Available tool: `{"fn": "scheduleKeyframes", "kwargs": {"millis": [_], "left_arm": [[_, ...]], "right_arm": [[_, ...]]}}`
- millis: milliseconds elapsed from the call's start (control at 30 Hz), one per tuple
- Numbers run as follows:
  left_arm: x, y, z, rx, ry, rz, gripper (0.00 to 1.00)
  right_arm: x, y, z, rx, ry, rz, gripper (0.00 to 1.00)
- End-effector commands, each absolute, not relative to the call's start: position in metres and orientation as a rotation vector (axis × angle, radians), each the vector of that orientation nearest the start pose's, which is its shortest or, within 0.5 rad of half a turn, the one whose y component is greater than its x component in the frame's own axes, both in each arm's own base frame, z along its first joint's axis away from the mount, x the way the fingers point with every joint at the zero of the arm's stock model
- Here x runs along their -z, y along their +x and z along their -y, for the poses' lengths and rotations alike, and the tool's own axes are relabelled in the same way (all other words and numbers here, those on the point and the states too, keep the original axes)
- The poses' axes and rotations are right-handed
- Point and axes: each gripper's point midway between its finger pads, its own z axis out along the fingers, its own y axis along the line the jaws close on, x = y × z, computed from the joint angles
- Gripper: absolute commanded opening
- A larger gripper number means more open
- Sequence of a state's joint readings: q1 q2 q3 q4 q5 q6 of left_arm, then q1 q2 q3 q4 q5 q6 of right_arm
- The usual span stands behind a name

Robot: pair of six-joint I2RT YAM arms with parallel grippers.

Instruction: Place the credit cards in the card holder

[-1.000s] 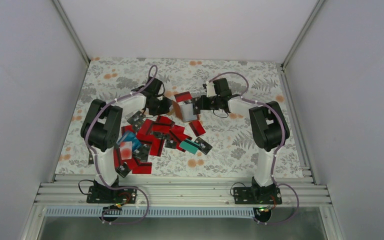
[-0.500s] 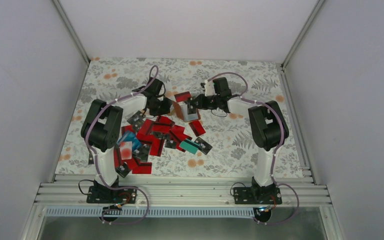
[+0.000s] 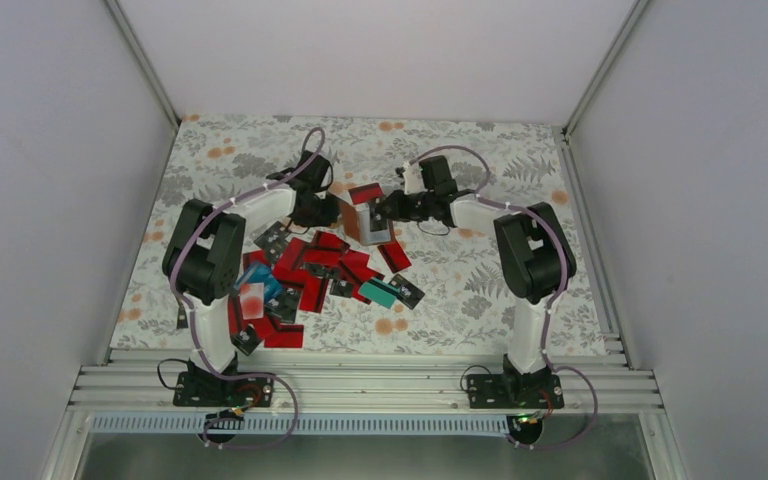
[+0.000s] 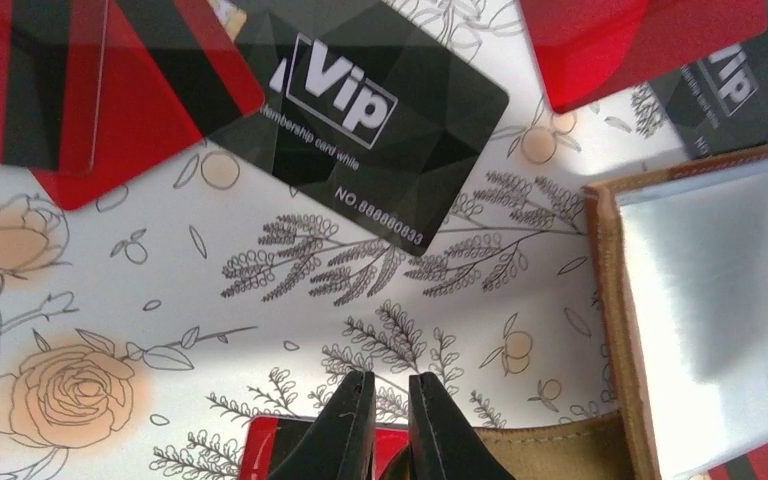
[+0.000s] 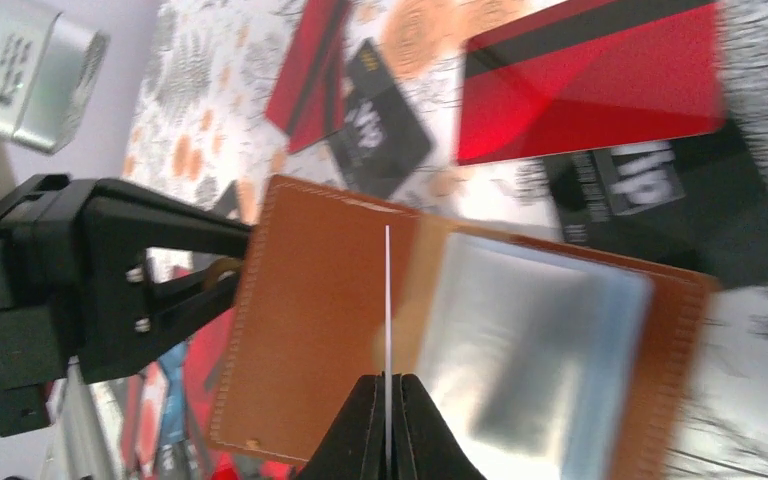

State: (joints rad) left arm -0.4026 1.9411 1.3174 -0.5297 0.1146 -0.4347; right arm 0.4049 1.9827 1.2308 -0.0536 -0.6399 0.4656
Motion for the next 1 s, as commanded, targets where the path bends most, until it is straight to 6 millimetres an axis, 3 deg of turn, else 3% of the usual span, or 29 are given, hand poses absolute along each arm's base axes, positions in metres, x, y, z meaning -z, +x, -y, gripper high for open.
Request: {"fn": "scheduleKeyframes", "kwargs": {"millis": [0,167,333,433,567,667,767,967], "left_arm": [[-0.051,0.409,0.195,0.351,0.035,-2.761,0.12],[-0.042,0.404,0.198,0.344,0.054,-2.783,0.12],[-0.046,0.402,0.198,0.316,0.073,-2.796,0.13],[-0.071,0.409,0.198,0.285,0.084,-2.754,0.21],[-0.111,0.418,0.202,0.205,0.112,-2.682,0.48],[-0.128,0.418,0.215,0.173,0.149,-2.654,0.52],[-0.127,0.416,0.234,0.228,0.178,-2.654,0.52],[-0.098,0.411,0.26,0.371,0.199,-2.69,0.43]], "right_arm": [[-0.087,0.398,-0.326,-1.307,-0.338,-2.423,0.04],[-0.085,0.394,-0.342,-1.4,-0.373,-2.414,0.04],[-0.075,0.393,-0.352,-1.423,-0.395,-2.426,0.04],[-0.063,0.395,-0.351,-1.406,-0.374,-2.456,0.04],[-0.051,0.396,-0.349,-1.373,-0.355,-2.489,0.04],[-0.048,0.396,-0.348,-1.369,-0.349,-2.502,0.04],[-0.052,0.397,-0.349,-1.368,-0.352,-2.496,0.04],[-0.071,0.401,-0.341,-1.345,-0.343,-2.474,0.04]]}}
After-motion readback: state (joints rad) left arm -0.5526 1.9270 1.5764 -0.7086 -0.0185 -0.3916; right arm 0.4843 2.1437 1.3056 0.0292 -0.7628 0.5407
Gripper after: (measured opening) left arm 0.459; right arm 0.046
